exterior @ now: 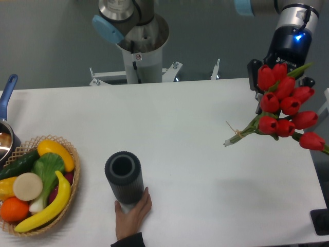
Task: Place the flowers on the table
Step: 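Hold the red tulip bunch in the gripper and lift it slightly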
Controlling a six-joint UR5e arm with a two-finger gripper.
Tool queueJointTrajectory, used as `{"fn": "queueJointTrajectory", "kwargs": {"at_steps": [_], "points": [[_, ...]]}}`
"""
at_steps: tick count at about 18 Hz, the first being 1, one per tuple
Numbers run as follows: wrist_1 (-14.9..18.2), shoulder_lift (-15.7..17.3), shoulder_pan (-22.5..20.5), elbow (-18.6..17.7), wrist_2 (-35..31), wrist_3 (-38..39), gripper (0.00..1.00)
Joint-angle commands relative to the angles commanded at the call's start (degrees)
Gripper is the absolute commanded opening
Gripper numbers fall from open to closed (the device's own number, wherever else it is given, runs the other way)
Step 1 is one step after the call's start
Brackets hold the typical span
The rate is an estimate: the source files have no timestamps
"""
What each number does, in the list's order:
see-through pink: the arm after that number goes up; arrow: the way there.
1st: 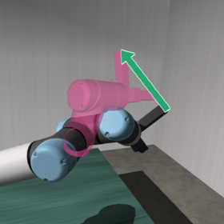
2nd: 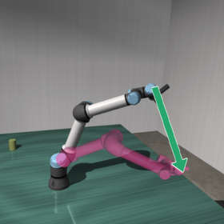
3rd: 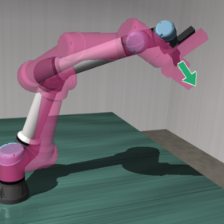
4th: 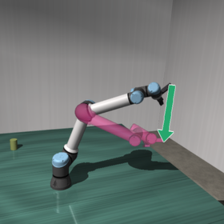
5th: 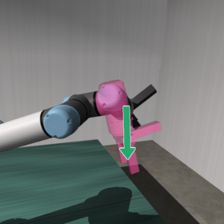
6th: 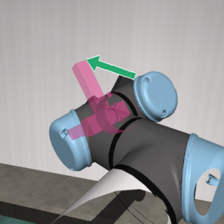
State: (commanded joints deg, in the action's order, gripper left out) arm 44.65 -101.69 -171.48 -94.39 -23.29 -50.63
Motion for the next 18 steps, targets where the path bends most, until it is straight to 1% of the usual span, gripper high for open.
{"fn": "queueJointTrajectory", "kwargs": {"at_steps": [2, 3, 6, 9, 10, 12, 18], "points": [[-0.09, 0.44, 0.09, -0.96, -0.09, -0.09, 0.39], [-0.09, 0.61, 0.09, -0.88, -0.26, -0.17, 0.39], [0.00, 0.88, 0.18, -0.70, -4.38, -0.09, 0.39], [0.00, 1.58, 0.44, -1.05, -6.23, -0.17, 0.38], [0.00, 2.10, 0.53, -1.14, -7.98, -0.18, 0.39], [0.09, 2.72, 1.05, -1.14, -13.77, -0.26, 0.39], [0.09, 2.38, 7.02, -1.14, -29.86, -1.13, 0.38]]}}
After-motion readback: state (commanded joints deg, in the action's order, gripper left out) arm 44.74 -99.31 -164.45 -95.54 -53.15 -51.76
